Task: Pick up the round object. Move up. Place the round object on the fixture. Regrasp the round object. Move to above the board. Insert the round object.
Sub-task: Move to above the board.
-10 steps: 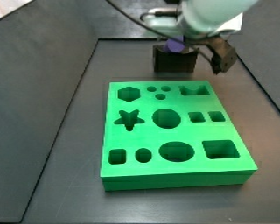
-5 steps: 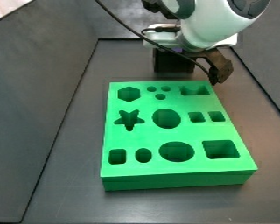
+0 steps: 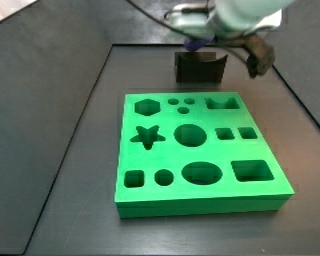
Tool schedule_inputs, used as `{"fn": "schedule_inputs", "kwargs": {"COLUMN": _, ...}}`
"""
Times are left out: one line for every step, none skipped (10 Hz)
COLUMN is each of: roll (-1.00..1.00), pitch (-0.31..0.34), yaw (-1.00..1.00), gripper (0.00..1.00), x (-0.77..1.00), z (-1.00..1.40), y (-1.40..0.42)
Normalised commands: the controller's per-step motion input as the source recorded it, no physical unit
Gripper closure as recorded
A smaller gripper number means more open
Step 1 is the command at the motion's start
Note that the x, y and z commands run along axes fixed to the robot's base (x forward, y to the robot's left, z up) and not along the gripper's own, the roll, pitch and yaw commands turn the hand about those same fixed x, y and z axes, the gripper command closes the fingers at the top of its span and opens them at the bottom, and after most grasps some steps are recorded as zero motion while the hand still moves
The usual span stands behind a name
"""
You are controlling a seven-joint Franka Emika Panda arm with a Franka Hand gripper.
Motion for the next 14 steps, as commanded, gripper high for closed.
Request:
{"fn": "schedule_inputs", "kwargs": {"roll": -0.01, "pitch": -0.221, "yaw": 0.09, "gripper": 1.00, "x": -0.06, "z": 1.00, "y": 0.00}}
{"fn": "schedule_inputs", "kwargs": {"roll": -0.01, "pitch": -0.224, "yaw": 0.04, "gripper": 1.00, "x": -0.06, "z": 1.00, "y": 0.00}}
{"fn": "schedule_inputs", "kwargs": {"roll": -0.02, "pitch": -0.204, "yaw": -0.03, "gripper": 1.00, "x": -0.07, "z": 1.00, "y": 0.00}}
{"fn": "schedule_inputs", "kwargs": {"roll": -0.02, "pitch": -0.175, "yaw": -0.07, "gripper": 1.00, "x": -0.07, "z": 1.00, "y": 0.00}}
{"fn": "schedule_inputs", "kwargs": {"roll": -0.03, "pitch": -0.151, "yaw": -0.09, "gripper": 1.00, "x": -0.07, "z": 1.00, "y": 0.00}}
{"fn": "schedule_inputs", "kwargs": {"roll": -0.05, "pitch": -0.098, "yaw": -0.13, "gripper": 1.00, "x": -0.08, "z": 1.00, "y": 0.00}}
{"fn": "schedule_inputs", "kwargs": {"roll": -0.07, "pitch": -0.043, "yaw": -0.15, "gripper": 1.00, "x": -0.08, "z": 1.00, "y": 0.00}}
{"fn": "schedule_inputs", "kwargs": {"roll": -0.09, "pitch": -0.006, "yaw": -0.15, "gripper": 1.00, "x": -0.08, "z": 1.00, "y": 0.00}}
{"fn": "schedule_inputs", "kwargs": {"roll": -0.09, "pitch": 0.017, "yaw": -0.14, "gripper": 1.00, "x": -0.08, "z": 1.00, "y": 0.00}}
{"fn": "schedule_inputs", "kwargs": {"roll": -0.09, "pitch": 0.061, "yaw": -0.10, "gripper": 1.00, "x": -0.08, "z": 1.00, "y": 0.00}}
{"fn": "schedule_inputs", "kwargs": {"roll": -0.08, "pitch": 0.075, "yaw": -0.09, "gripper": 1.00, "x": -0.09, "z": 1.00, "y": 0.00}}
{"fn": "schedule_inputs", "kwargs": {"roll": -0.07, "pitch": 0.101, "yaw": -0.05, "gripper": 1.00, "x": -0.09, "z": 1.00, "y": 0.00}}
{"fn": "schedule_inputs", "kwargs": {"roll": -0.06, "pitch": 0.122, "yaw": -0.02, "gripper": 1.00, "x": -0.08, "z": 1.00, "y": 0.00}}
{"fn": "schedule_inputs", "kwargs": {"roll": -0.06, "pitch": 0.128, "yaw": 0.01, "gripper": 1.00, "x": -0.08, "z": 1.00, "y": 0.00}}
